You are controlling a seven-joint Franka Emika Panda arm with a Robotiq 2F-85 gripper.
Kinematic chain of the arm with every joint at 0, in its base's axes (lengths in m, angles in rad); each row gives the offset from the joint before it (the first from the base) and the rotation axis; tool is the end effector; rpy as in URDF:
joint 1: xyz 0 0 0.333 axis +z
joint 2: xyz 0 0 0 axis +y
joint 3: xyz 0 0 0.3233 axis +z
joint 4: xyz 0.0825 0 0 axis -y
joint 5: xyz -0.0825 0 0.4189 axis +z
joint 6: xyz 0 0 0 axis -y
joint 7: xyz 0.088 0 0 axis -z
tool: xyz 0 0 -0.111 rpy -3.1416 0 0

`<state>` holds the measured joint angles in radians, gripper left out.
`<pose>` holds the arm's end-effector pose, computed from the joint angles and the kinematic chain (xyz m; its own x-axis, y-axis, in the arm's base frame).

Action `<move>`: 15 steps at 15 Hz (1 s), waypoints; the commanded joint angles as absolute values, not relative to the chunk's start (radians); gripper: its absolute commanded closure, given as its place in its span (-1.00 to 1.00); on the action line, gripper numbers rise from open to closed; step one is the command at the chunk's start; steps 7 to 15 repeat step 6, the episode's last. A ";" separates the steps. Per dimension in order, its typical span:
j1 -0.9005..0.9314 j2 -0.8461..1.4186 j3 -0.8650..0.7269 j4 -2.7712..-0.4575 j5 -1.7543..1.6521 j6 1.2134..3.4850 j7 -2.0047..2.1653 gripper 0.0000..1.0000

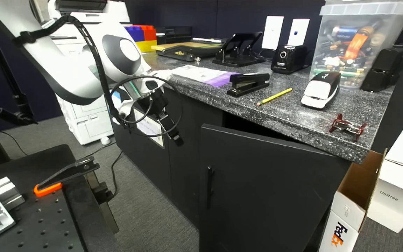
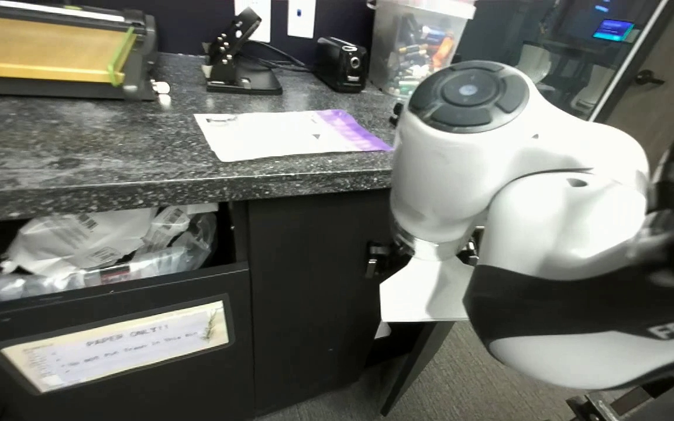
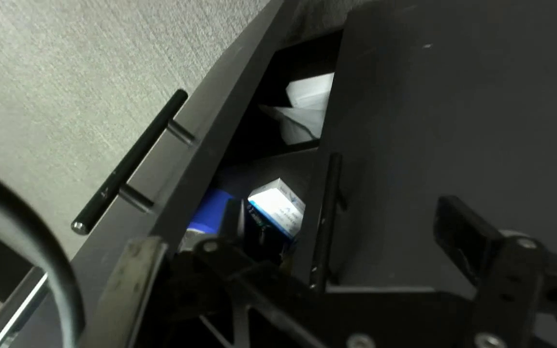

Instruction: Close the bottom left cabinet door

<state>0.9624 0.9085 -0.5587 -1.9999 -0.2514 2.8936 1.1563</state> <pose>0.5606 0.2339 0.0361 0.8826 -0.2212 0.4148 -0.3391 -0.9106 0.2361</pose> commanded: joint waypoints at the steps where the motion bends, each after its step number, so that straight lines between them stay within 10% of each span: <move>1: 0.813 0.690 -0.418 -2.153 -0.206 2.909 0.973 -1.00; 15: 0.730 0.652 -0.375 -2.165 -0.188 2.892 0.907 -1.00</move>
